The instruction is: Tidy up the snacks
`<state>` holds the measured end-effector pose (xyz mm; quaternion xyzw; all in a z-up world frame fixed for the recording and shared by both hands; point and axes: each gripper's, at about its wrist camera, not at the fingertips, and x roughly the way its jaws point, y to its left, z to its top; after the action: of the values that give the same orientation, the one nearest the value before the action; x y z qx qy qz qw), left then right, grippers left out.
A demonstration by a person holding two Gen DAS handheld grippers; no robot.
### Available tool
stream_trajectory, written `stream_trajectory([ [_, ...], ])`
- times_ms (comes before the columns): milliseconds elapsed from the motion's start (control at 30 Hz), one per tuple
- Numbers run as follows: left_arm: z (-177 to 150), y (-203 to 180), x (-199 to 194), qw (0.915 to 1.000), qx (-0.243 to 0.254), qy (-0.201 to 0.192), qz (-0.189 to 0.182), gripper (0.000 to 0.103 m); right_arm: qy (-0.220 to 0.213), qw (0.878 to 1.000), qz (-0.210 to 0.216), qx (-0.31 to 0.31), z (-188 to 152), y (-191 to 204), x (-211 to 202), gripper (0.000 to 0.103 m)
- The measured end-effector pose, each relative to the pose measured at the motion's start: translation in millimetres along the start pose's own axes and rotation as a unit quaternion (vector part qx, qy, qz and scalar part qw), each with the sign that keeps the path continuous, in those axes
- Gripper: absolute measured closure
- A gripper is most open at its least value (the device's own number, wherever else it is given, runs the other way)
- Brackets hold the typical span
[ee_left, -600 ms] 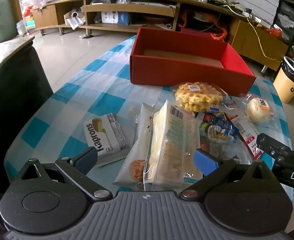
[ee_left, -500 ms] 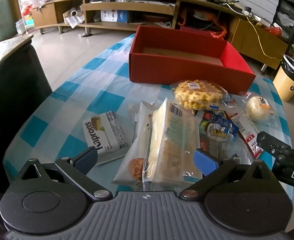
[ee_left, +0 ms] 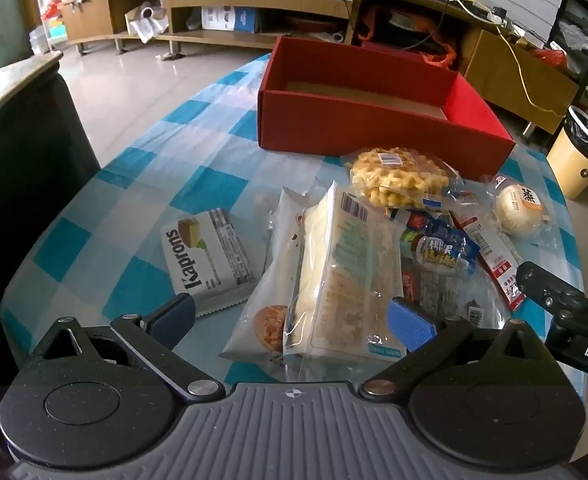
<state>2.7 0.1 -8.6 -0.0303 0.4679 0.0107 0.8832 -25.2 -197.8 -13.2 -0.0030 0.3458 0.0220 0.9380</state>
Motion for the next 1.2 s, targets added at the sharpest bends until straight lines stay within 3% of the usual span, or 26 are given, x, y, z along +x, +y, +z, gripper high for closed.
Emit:
stream_trajectory([
  [1200, -2.0, -2.7, 0.4, 1.0, 0.008, 0.001, 0.002, 0.0, 0.012, 1.0, 0.009, -0.01, -3.7, 5.1, 4.0, 0.0],
])
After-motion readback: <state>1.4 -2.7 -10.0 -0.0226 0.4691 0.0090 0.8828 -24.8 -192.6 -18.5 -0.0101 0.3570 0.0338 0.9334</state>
